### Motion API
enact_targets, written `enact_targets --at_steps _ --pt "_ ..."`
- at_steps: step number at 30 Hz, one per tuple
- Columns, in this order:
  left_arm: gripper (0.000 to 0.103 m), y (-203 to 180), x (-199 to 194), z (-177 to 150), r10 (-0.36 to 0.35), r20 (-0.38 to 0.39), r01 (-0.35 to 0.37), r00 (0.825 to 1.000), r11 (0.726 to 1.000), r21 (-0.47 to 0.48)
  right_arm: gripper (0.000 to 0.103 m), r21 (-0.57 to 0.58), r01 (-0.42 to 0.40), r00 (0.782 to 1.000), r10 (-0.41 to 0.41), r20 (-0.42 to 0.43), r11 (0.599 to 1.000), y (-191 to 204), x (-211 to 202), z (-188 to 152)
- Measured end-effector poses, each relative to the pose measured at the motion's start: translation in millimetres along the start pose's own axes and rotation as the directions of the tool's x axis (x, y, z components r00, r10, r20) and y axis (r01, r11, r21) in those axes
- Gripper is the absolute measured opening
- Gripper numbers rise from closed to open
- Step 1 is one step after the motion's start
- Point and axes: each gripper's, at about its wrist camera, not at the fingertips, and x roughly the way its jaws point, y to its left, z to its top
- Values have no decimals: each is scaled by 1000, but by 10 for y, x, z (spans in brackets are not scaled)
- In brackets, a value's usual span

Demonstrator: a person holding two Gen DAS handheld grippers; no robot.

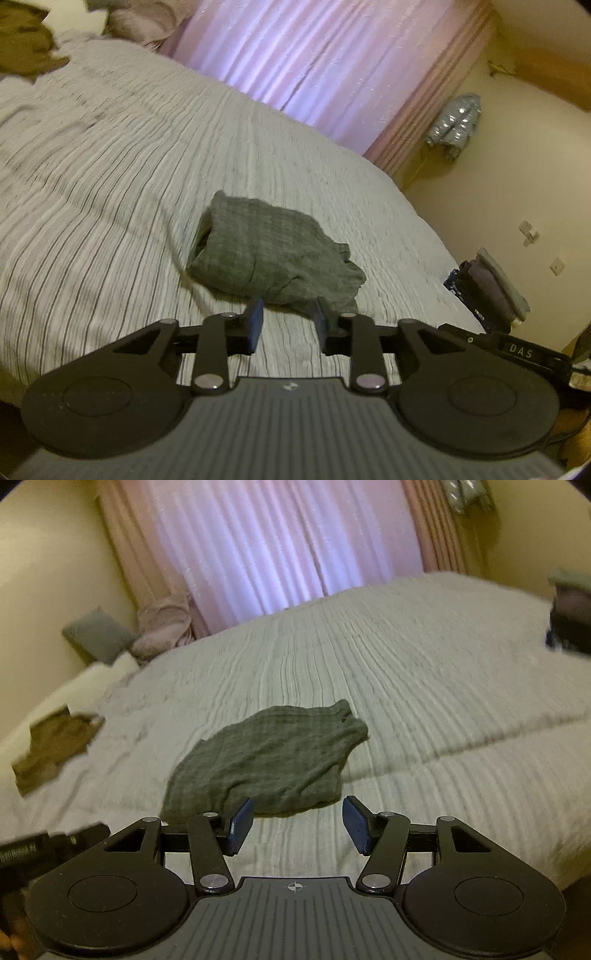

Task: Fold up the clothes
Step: 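Grasp the edge of the folded shorts with both tools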

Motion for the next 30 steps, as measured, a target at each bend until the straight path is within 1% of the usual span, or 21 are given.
enact_targets --at_steps 1,3,4,5,8,9,13,14,18,20,22,24,26,28,30 --pt "26 34 5 -17 2 -8 -2 1000 1000 -20 58 66 -29 1000 30 -7 997 -82 48 -32" --pt "29 105 20 -49 7 -25 -8 1000 998 -61 58 216 -93 995 99 -18 972 -267 157 -108" --pt "31 148 34 -62 10 -33 -13 999 997 -81 58 296 -124 991 135 -18 947 -366 218 -157" --pt "32 195 55 -69 13 -40 -17 999 995 -101 58 376 -153 985 171 -14 914 -466 281 -211" --pt "36 351 161 -62 22 -51 -31 998 984 -176 58 558 -211 967 256 -4 803 -702 496 -336" --pt "38 399 217 -51 22 -54 -33 998 979 -203 58 588 -220 963 269 3 779 -741 566 -341" --pt "40 568 485 6 19 -57 -35 998 954 -299 58 673 -247 952 305 34 698 -862 837 -330" --pt "40 598 569 22 15 -54 -32 998 947 -319 58 687 -244 952 305 34 685 -884 912 -321" --pt "43 698 917 77 10 -37 -24 999 919 -394 58 729 -205 959 282 17 653 -962 1219 -281" --pt "44 758 1075 89 26 -29 -36 999 906 -422 58 746 -171 966 259 -1 643 -993 1353 -266" --pt "44 822 1206 88 43 -21 -48 999 893 -447 58 758 -158 966 257 -13 633 -1014 1459 -253" --pt "44 889 1296 67 58 -14 -58 998 883 -466 58 758 -150 968 250 -17 634 -1024 1531 -250" --pt "44 952 1339 49 62 8 -50 998 872 -486 57 758 -149 969 246 -16 634 -1034 1594 -253" --pt "43 985 1363 55 62 25 -43 998 873 -486 57 756 -157 969 249 -8 635 -1038 1645 -254" --pt "41 987 1388 93 60 27 -40 998 884 -465 57 748 -167 968 252 -1 643 -1029 1691 -242"
